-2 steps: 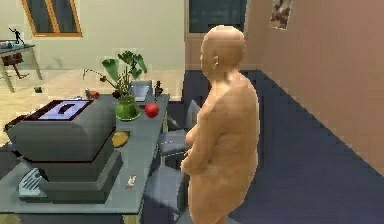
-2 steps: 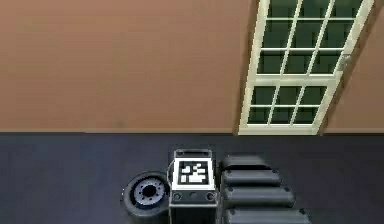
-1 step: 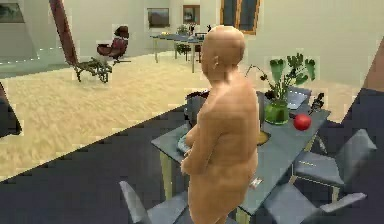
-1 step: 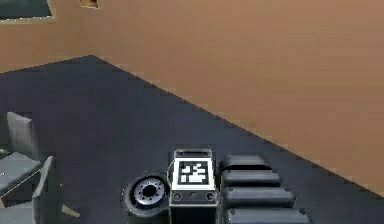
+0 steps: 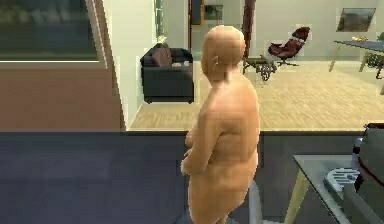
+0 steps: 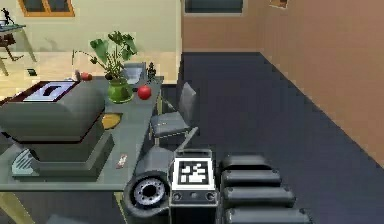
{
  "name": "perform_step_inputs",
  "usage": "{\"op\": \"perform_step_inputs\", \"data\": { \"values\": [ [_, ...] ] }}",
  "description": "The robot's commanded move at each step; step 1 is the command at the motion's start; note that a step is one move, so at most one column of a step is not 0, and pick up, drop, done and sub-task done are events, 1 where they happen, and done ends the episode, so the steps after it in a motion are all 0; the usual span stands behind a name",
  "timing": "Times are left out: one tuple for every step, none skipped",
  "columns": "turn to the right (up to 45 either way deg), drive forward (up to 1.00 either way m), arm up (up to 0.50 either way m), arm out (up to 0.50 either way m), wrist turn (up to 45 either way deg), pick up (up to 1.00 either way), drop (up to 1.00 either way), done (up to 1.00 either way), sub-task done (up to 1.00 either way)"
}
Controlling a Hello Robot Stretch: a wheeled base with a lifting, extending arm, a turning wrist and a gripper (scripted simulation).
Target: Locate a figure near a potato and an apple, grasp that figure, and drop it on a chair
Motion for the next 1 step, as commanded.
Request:
{"op": "perform_step_inputs", "data": {
  "values": [
    [-45.0, 0.0, 0.0, 0.0, 0.0, 0.0, 0.0, 0.0, 0.0]
  ]
}}
